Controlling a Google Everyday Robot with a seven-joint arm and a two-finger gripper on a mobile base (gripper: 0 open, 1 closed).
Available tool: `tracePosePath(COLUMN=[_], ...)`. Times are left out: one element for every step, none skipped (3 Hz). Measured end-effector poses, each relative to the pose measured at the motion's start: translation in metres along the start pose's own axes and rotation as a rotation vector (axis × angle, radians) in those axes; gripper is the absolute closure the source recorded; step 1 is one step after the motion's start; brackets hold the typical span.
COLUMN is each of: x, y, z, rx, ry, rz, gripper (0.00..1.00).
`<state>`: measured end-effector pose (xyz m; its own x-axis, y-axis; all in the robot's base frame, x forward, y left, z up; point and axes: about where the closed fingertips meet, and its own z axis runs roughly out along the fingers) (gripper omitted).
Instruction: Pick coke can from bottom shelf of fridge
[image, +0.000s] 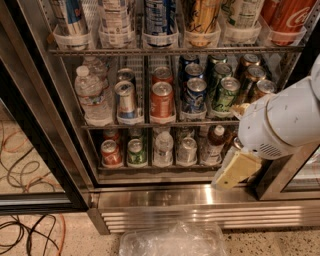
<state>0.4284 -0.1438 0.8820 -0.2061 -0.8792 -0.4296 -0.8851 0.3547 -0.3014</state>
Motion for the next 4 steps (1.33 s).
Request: tracePosePath(x=[-0.009,-0.020,-0.014,-0.019], y=[0.007,0.030,0.058,0.046], z=[0.012,0.058,0.119,0.121], rx=[0.022,0.018,0.006,0.067], ry=[-0.025,-0.075,-0.092,-0.122], rz=[0.003,0.010,0.034,0.038], gripper=[0.00,0.00,0.00,0.00])
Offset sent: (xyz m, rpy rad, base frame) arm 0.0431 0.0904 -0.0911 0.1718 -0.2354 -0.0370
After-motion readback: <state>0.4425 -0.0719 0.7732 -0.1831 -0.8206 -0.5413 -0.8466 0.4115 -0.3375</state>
